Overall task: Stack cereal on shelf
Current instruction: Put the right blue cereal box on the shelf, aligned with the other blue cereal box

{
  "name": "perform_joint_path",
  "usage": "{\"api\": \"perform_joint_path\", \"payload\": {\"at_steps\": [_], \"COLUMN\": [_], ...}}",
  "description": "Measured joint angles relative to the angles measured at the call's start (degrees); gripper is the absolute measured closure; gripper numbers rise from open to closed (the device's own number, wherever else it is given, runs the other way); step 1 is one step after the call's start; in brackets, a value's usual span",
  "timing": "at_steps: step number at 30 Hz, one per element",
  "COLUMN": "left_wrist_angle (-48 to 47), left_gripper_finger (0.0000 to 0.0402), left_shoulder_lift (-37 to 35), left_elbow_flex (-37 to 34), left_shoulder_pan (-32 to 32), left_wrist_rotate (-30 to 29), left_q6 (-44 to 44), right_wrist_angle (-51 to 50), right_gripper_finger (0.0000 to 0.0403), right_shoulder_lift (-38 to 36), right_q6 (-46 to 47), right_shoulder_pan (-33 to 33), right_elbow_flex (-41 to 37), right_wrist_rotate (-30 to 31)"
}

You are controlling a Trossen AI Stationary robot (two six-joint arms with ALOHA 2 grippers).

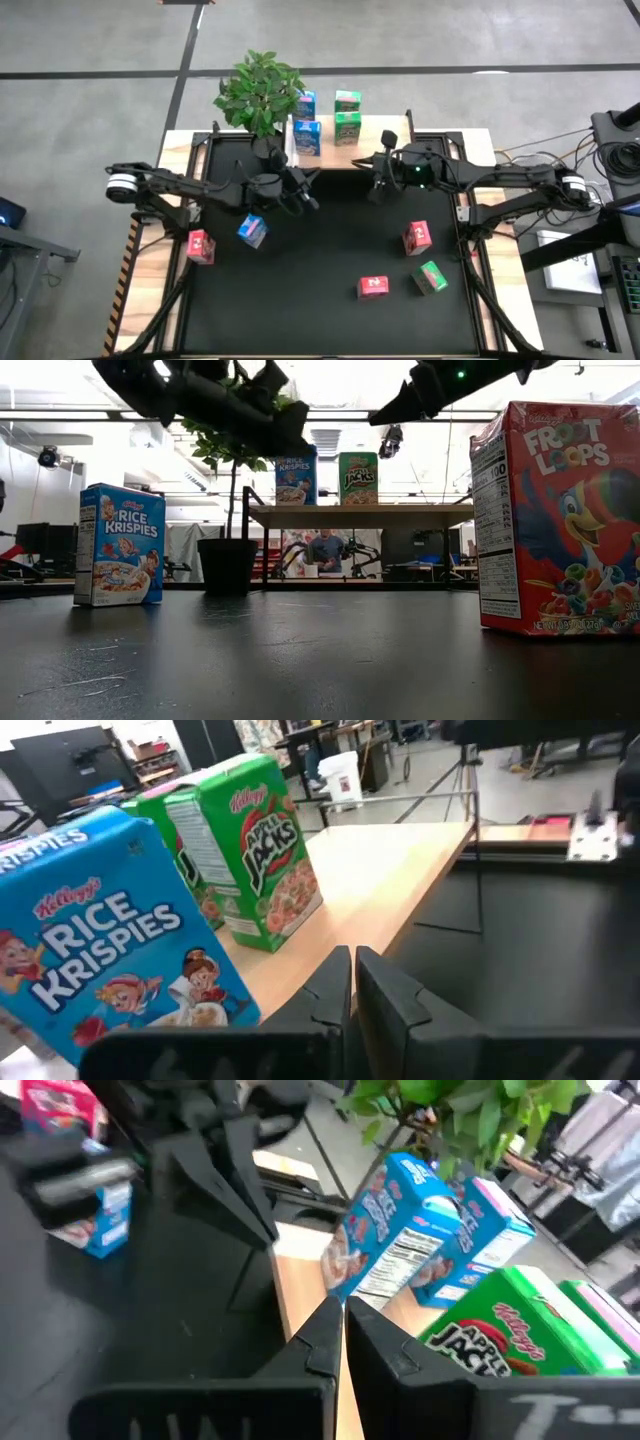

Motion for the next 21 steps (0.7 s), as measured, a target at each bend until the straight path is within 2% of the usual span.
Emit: {"api": "perform_joint_path", "payload": {"at_steps": [5, 9, 21], "left_wrist_angle": [0.2, 0.2, 0.1], "left_gripper_finger": [0.0401, 0.0401, 0.0401], "left_shoulder_lift": [2.6, 3.6, 4.1], "left_elbow_flex": [1.5, 2.1, 1.9], "left_shoulder_pan": [1.2, 2.5, 6.5], "left_wrist_rotate": [-0.2, -0.2, -0.2], "left_q6": [0.5, 0.5, 0.2], "right_wrist_angle": [0.0, 0.0, 0.1], "right_gripper_finger": [0.0394, 0.0394, 0.0394], "right_shoulder_lift": [-2.0, -2.6, -2.1], "right_q6": [-0.2, -0.1, -0.2], "right_shoulder_pan": [0.0, 0.0, 0.0], "right_elbow_flex": [-2.4, -3.4, -5.5], "right_wrist_rotate": [-7.0, -10.4, -11.0]}}
